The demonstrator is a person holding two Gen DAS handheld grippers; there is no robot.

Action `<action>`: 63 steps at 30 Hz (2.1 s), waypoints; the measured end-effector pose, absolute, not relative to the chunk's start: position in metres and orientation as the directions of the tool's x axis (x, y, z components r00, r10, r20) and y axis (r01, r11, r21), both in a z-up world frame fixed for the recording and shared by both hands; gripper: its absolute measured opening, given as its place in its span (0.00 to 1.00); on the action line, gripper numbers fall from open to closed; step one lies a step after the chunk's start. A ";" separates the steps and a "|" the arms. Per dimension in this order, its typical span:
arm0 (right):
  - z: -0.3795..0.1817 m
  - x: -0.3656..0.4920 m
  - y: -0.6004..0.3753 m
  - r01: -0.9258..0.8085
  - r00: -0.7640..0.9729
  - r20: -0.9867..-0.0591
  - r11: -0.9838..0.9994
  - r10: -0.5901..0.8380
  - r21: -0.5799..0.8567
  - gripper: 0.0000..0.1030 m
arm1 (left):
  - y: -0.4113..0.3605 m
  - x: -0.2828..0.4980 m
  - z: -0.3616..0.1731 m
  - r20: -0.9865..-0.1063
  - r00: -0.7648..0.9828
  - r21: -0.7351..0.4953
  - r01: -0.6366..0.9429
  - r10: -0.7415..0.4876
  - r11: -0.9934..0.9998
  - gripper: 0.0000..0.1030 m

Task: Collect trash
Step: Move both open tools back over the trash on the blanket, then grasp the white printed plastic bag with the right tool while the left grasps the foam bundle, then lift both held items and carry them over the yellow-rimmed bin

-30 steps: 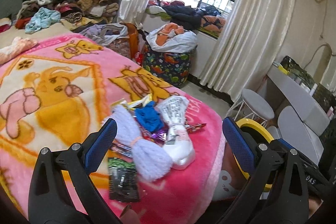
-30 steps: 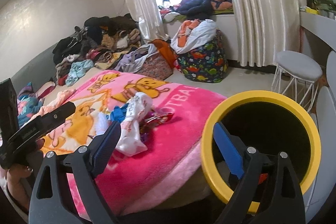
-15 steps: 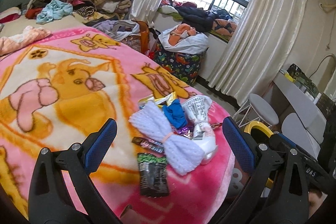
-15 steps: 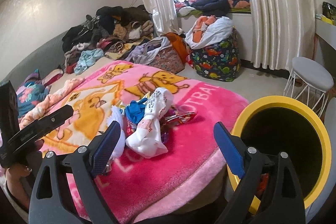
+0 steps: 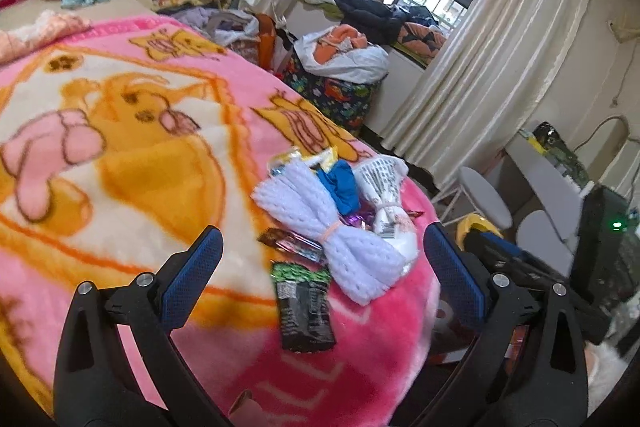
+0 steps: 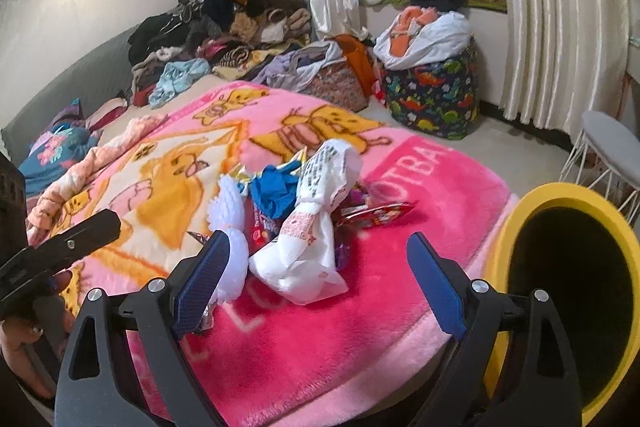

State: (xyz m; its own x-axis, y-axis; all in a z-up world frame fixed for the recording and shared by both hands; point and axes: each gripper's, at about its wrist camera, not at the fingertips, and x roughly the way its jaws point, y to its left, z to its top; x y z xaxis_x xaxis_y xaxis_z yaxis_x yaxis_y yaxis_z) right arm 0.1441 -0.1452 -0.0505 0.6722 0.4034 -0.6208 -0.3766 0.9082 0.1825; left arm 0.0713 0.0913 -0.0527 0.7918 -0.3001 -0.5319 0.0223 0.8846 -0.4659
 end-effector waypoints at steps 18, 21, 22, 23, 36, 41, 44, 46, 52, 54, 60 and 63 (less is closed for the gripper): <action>-0.085 0.188 -0.145 -0.359 0.578 -0.687 0.893 0.440 0.270 0.71 | 0.057 0.103 -0.095 -0.606 0.629 -0.558 0.101 -0.487 0.824 0.51; -0.088 0.192 -0.144 -0.371 0.562 -0.689 0.884 0.457 0.283 0.68 | 0.055 0.107 -0.102 -0.627 0.603 -0.560 0.092 -0.493 0.824 0.43; -0.088 0.193 -0.144 -0.375 0.557 -0.688 0.880 0.465 0.291 0.68 | 0.055 0.108 -0.104 -0.630 0.597 -0.563 0.090 -0.497 0.822 0.39; -0.089 0.194 -0.143 -0.378 0.553 -0.688 0.878 0.469 0.294 0.68 | 0.055 0.109 -0.105 -0.634 0.593 -0.563 0.088 -0.497 0.822 0.38; -0.096 0.206 -0.124 -0.421 0.468 -0.716 0.843 0.518 0.334 0.44 | 0.047 0.115 -0.117 -0.667 0.552 -0.547 0.092 -0.499 0.832 0.16; -0.093 0.201 -0.132 -0.409 0.486 -0.698 0.843 0.525 0.350 0.37 | 0.044 0.112 -0.110 -0.654 0.568 -0.535 0.118 -0.499 0.836 0.04; -0.084 0.195 -0.142 -0.401 0.512 -0.667 0.837 0.541 0.371 0.36 | 0.043 0.110 -0.104 -0.648 0.579 -0.526 0.131 -0.495 0.841 0.02; -0.079 0.190 -0.149 -0.394 0.522 -0.646 0.829 0.557 0.397 0.36 | 0.042 0.109 -0.100 -0.637 0.584 -0.530 0.144 -0.504 0.836 0.02; -0.061 0.177 -0.165 -0.386 0.572 -0.612 0.837 0.546 0.387 0.36 | 0.037 0.104 -0.083 -0.626 0.608 -0.492 0.178 -0.489 0.852 0.01; -0.055 0.172 -0.168 -0.385 0.586 -0.602 0.840 0.543 0.383 0.36 | 0.035 0.101 -0.077 -0.618 0.619 -0.483 0.187 -0.484 0.856 0.01; -0.046 0.161 -0.183 -0.373 0.614 -0.579 0.843 0.537 0.386 0.36 | 0.035 0.098 -0.057 -0.585 0.658 -0.463 0.210 -0.475 0.861 0.01; -0.041 0.156 -0.188 -0.369 0.625 -0.571 0.846 0.533 0.386 0.36 | 0.035 0.097 -0.047 -0.568 0.680 -0.452 0.214 -0.464 0.866 0.01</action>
State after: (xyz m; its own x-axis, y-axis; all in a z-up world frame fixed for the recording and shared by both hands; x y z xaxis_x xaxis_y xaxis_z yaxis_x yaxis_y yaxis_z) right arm 0.1563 -0.1882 -0.0414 0.6245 0.5329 -0.5709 -0.3687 0.8456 0.3860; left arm 0.0974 0.0354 -0.0471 0.6795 -0.4644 -0.5680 0.2138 0.8659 -0.4522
